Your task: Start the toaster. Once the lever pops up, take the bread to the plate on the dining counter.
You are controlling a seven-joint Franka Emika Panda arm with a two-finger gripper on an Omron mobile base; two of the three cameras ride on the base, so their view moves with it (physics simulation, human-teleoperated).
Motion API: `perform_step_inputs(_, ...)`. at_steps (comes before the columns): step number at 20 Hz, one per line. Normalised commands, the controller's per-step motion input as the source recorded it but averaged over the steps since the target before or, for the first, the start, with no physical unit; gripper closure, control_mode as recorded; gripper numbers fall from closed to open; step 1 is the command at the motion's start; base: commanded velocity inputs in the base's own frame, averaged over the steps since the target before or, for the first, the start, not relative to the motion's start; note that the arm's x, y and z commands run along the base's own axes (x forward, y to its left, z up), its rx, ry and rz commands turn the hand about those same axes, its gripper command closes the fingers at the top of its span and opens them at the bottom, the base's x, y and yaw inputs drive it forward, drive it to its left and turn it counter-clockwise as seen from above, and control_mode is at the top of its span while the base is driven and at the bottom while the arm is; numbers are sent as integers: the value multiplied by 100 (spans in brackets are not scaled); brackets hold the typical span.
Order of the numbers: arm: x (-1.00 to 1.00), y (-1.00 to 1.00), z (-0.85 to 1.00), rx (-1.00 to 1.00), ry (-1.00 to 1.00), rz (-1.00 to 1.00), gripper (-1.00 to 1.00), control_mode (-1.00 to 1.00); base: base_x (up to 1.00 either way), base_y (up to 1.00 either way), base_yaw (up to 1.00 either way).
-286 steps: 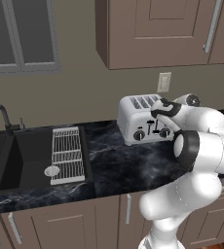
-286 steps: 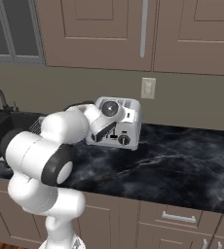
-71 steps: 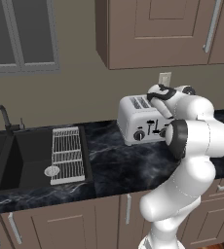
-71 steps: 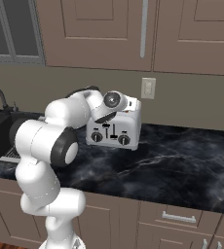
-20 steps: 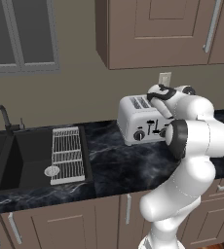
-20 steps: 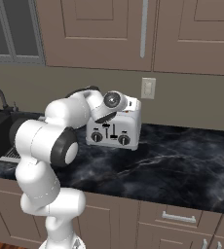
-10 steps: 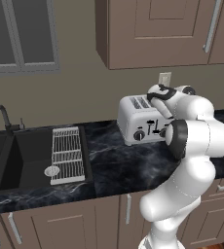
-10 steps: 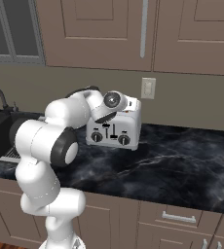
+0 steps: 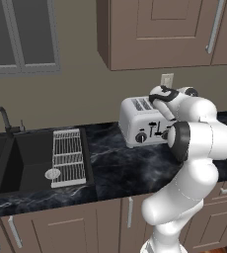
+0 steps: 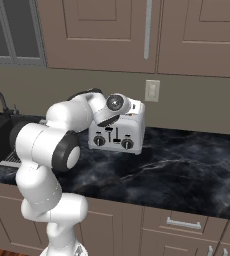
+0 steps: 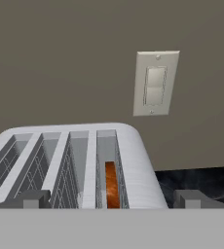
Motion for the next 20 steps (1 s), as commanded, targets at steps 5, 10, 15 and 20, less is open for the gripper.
perform_step_inputs(5, 0, 0, 0, 0, 0, 0, -100, -100, 0, 0, 0)
perform_step_inputs(10, 0, 0, 0, 0, 0, 0, -100, -100, 0, 0, 0)
perform_step_inputs(15, 0, 0, 0, 0, 0, 0, -100, -100, 0, 0, 0)
perform_step_inputs(20, 0, 0, 0, 0, 0, 0, -100, -100, 0, 0, 0)
